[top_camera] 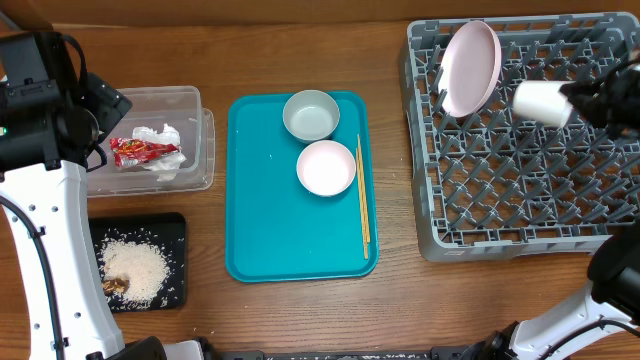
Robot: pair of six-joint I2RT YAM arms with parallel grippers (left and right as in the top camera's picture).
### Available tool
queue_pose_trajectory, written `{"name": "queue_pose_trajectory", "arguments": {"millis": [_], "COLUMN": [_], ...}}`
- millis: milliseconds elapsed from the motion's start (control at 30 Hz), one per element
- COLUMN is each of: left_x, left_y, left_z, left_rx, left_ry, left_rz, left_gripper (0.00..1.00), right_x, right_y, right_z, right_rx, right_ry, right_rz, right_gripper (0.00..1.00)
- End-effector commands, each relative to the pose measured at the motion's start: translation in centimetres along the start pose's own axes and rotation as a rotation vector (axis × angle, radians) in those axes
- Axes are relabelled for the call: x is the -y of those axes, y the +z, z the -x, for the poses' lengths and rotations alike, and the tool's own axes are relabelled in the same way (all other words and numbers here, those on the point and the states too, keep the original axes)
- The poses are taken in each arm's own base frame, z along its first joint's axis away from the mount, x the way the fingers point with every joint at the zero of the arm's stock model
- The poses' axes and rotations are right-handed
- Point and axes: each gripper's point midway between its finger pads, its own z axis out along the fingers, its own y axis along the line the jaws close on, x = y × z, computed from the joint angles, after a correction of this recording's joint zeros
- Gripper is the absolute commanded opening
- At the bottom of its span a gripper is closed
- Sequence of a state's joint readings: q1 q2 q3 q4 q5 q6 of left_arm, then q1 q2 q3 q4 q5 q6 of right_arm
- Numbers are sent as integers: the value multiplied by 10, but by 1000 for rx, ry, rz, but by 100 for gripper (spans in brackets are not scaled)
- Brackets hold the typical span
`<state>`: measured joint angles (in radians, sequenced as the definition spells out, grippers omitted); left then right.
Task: Sort waste into correct bins and load items into the dishwasher
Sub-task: 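Lower the white bowl upright into the rack and open the right gripper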
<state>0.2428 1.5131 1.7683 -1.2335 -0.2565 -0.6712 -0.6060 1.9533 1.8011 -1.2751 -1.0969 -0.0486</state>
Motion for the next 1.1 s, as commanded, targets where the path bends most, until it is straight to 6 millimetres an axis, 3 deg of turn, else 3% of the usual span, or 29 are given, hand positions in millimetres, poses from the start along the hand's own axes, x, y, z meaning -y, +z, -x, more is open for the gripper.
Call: {"name": "queue_pose_trajectory", "arguments": {"millis": [0,200,400,900,1067], "left_x": [2,2,2,2,2], "left_y": [-1,-1,-1,-1,-1], "left_z": [2,2,2,2,2], "left_rx": [4,4,4,4,4], "left_ry": [8,8,8,8,8], "left_rz": [-8,-8,-8,-8,-8], "left_gripper": [100,100,100,100,100], "right_x": [-13,11,51,82,112], "right_y": [0,1,8,22,20], "right_z": [-7,-17,-32,-48,-50], "right_rx": [6,7,-15,-22,-25], "right_ry": [21,94,165,174,213], "right_rz": [211,218,84,55,-118], "right_gripper": [4,4,4,4,4]}}
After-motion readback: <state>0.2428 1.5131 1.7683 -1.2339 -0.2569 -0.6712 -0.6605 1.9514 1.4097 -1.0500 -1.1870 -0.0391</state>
